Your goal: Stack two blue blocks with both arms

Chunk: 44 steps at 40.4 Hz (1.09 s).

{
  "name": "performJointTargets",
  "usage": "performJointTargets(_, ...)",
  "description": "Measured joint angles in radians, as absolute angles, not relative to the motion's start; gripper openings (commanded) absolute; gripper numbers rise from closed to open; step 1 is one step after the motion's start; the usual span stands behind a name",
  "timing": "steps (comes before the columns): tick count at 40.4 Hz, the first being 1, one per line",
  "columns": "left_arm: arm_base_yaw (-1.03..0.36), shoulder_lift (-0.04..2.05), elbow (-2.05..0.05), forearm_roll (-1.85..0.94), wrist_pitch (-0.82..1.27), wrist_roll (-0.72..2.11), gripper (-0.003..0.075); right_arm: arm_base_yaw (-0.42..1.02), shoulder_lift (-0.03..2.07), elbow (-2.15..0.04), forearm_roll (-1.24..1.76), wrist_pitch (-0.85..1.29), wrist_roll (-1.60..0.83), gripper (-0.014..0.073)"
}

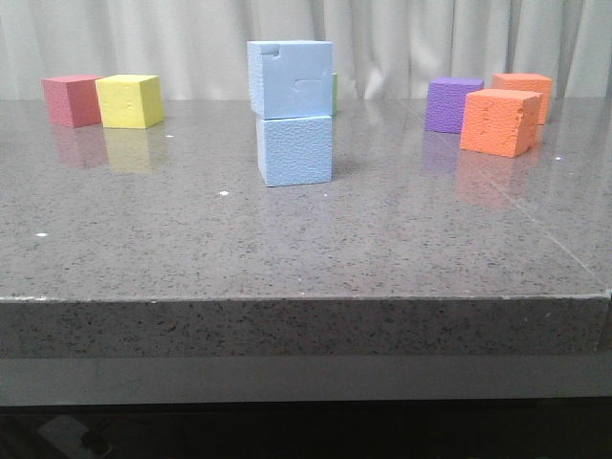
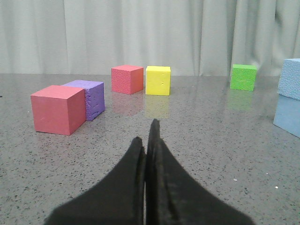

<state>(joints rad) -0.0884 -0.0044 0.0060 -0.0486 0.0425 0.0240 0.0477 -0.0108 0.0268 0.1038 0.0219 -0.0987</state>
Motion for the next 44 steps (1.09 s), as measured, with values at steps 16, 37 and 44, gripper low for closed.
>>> performJointTargets(16, -0.088, -0.004, 0.006, -0.049, 0.042, 0.024, -0.002, -0.015, -0.011, 0.027, 0.048, 0.008, -0.029, -0.0067)
performJointTargets(37, -0.088, -0.004, 0.006, -0.049, 0.042, 0.023, -0.002, -0.015, -0.011, 0.027, 0.047, 0.01, -0.029, -0.0067)
performJointTargets(44, -0.088, -0.004, 0.006, -0.049, 0.042, 0.023, -0.002, -0.015, -0.011, 0.027, 0.047, 0.01, -0.029, -0.0067)
